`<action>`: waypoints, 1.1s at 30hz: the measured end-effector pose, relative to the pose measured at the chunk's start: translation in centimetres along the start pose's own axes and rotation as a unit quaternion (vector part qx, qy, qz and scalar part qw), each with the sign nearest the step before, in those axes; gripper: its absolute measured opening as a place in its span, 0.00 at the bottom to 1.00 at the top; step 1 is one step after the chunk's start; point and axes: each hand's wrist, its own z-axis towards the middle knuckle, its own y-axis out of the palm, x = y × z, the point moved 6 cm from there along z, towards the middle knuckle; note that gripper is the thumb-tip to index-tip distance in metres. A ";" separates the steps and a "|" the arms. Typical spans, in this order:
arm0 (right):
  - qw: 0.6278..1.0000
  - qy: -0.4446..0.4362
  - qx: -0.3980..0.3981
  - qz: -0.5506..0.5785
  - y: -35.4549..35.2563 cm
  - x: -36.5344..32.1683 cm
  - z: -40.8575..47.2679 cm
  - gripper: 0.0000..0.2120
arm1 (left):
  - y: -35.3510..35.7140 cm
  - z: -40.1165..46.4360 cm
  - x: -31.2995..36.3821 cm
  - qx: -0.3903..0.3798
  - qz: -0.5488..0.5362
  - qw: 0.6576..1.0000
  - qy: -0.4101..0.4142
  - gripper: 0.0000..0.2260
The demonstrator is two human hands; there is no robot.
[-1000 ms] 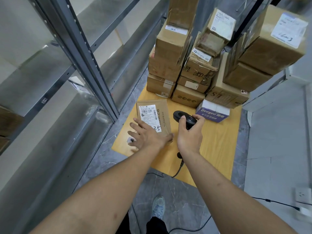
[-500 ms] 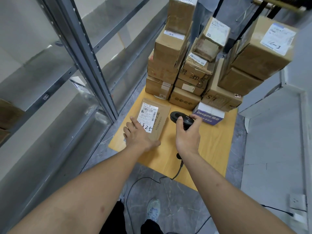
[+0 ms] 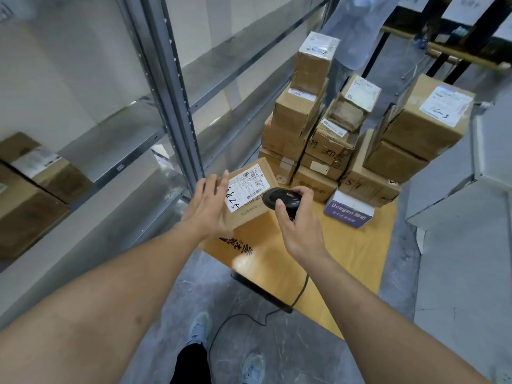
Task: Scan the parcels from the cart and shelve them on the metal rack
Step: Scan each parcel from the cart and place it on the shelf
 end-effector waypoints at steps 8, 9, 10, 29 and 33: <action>0.992 -0.114 -0.040 -0.020 -0.5 -7.3 -2.2 0.15 | -8.4 -4.5 -2.1 0.084 0.052 0.995 0.002 0.72; 0.991 -0.124 -0.041 -0.020 -0.6 -8.2 -2.4 0.14 | -9.1 -5.1 -2.6 0.088 0.053 0.995 -0.003 0.72; 0.990 -0.133 -0.043 -0.021 -0.5 -9.1 -2.6 0.14 | -9.8 -5.7 -3.0 0.092 0.055 0.994 -0.007 0.72; 0.976 -0.195 -0.041 -0.089 7.7 -21.7 -4.6 0.14 | -17.3 -9.6 -14.6 0.112 0.114 0.987 -0.004 0.69; 0.977 -0.189 -0.034 -0.095 9.3 -23.0 -4.6 0.13 | -17.7 -9.3 -16.7 0.107 0.116 0.987 -0.012 0.69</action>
